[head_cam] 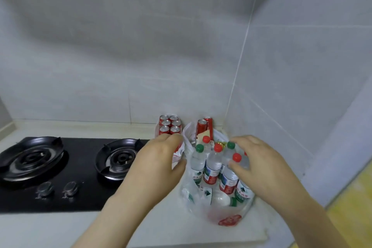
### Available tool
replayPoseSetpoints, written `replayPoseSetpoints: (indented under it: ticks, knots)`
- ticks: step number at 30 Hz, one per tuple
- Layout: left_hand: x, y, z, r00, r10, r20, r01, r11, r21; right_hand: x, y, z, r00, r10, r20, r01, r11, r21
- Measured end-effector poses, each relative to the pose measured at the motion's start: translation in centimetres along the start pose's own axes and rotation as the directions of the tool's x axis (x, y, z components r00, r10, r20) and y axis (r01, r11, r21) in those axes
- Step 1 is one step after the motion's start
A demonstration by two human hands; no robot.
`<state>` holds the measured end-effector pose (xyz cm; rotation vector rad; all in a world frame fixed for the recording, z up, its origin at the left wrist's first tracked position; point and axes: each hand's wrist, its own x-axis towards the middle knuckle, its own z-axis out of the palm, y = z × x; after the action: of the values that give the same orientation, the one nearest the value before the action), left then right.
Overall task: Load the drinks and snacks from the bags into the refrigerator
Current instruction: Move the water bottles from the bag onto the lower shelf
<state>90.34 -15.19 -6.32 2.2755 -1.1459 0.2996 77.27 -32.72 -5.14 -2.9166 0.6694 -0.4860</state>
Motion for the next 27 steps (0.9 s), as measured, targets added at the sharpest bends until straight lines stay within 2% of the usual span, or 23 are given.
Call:
replayPoseSetpoints:
  ticks: [9, 16, 22, 27]
  knots:
    - [6.3, -1.0, 8.2, 0.992, -0.067, 0.109, 0.070, 0.997, -0.026, 7.2, 6.1, 4.8, 0.996, -0.007, 0.084, -0.003, 0.993, 0.118]
    - [8.8, -3.5, 13.3, 0.973, -0.121, 0.197, 0.130, 0.991, -0.033, 10.0, 8.8, 8.2, 0.985, 0.039, 0.169, -0.073, 0.978, 0.195]
    - [11.8, -5.4, 17.0, 0.952, -0.106, 0.287, 0.148, 0.981, -0.129, 10.7, 8.8, 10.1, 0.966, 0.129, 0.223, -0.181, 0.955, 0.235]
    - [13.7, -6.9, 19.6, 0.942, -0.040, 0.333, 0.109, 0.976, -0.190, 10.8, 8.2, 12.1, 0.948, 0.217, 0.234, -0.271, 0.934, 0.232]
